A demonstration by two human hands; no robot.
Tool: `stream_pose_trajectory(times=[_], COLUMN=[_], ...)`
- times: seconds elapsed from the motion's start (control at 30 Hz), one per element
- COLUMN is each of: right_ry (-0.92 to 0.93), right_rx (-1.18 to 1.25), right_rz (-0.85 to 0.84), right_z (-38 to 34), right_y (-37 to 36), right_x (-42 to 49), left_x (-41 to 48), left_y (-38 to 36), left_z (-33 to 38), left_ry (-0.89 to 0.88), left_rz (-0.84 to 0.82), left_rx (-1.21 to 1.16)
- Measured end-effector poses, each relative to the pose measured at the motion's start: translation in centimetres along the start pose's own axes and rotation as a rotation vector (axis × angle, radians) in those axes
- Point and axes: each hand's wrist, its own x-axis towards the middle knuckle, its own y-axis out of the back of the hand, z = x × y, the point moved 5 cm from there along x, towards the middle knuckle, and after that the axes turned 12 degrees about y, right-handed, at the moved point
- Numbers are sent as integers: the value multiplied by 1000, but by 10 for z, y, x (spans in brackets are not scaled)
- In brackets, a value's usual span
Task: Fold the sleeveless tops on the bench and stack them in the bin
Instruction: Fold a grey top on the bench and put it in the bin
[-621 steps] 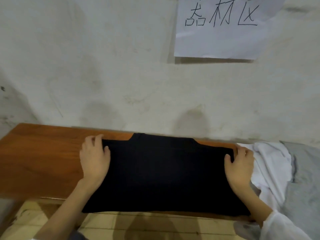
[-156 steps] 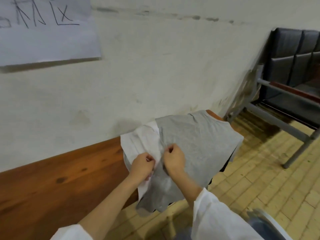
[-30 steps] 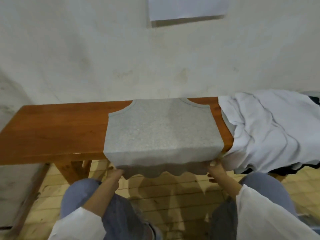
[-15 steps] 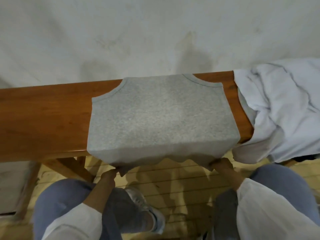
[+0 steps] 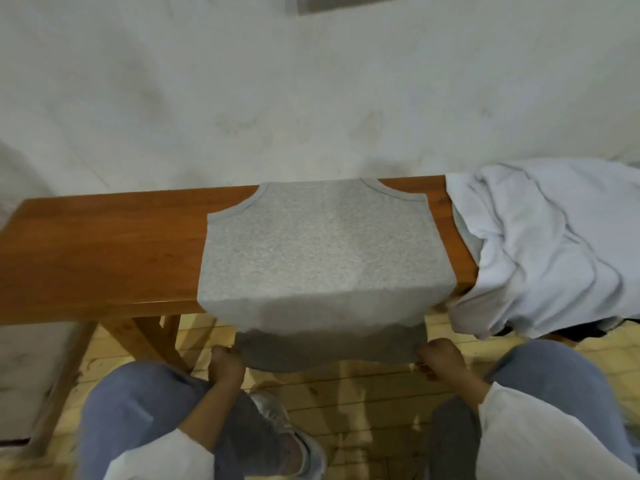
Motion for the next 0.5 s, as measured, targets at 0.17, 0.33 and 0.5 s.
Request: stream_pose_trajectory(times=[0.17, 0.33, 0.5], right_ry=[211, 373, 504], right_rx=[26, 325, 723], right_rz=[101, 158, 180], right_z=[-32, -68, -130], right_y=[12, 25, 66], right_x=[-54, -101, -130], left_x=[-81, -142, -186], left_y=[14, 40, 102], left_z=[21, 43, 104], left_ry=[-318, -590, -579], left_rz=[-103, -196, -174], left_rx=[7, -99, -499])
